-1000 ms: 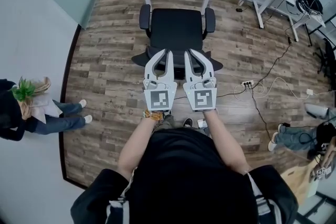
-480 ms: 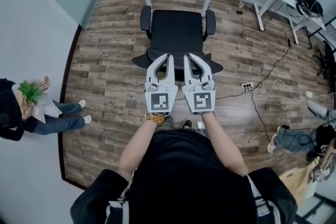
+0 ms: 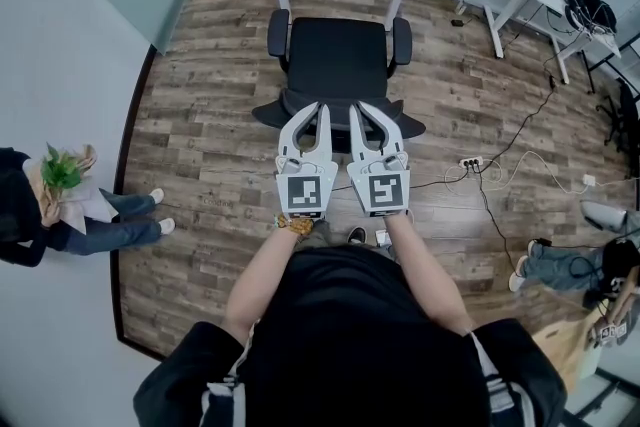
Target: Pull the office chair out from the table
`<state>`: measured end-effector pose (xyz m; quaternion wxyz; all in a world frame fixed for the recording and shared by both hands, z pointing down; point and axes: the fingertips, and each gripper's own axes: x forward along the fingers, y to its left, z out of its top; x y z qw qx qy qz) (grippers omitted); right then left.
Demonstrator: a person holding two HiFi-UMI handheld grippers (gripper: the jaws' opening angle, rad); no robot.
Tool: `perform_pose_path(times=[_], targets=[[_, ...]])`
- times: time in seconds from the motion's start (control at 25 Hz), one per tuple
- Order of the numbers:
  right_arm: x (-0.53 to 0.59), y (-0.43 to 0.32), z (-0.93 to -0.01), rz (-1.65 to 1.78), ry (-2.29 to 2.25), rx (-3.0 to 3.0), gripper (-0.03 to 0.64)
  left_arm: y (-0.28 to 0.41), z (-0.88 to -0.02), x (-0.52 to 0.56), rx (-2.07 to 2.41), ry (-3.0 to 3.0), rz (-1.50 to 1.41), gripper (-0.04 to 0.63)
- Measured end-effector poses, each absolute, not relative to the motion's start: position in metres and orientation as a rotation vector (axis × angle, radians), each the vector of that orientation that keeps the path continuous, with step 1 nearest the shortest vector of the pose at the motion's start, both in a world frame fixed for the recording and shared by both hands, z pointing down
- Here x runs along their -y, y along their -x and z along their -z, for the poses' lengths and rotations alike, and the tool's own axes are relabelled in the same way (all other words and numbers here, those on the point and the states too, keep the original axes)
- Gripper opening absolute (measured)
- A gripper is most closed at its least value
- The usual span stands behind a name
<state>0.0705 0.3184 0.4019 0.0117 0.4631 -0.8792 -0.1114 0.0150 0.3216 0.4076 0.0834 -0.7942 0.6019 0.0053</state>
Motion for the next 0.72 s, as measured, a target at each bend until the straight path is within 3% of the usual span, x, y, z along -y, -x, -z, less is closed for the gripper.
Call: perform_pose_path(times=[0.72], targets=[[-0.307, -0.079, -0.415, 0.281, -1.448, 2.73, 0.005, -0.013, -0.42, -0.315, -1.815, 2.376, 0.027, 0.017]])
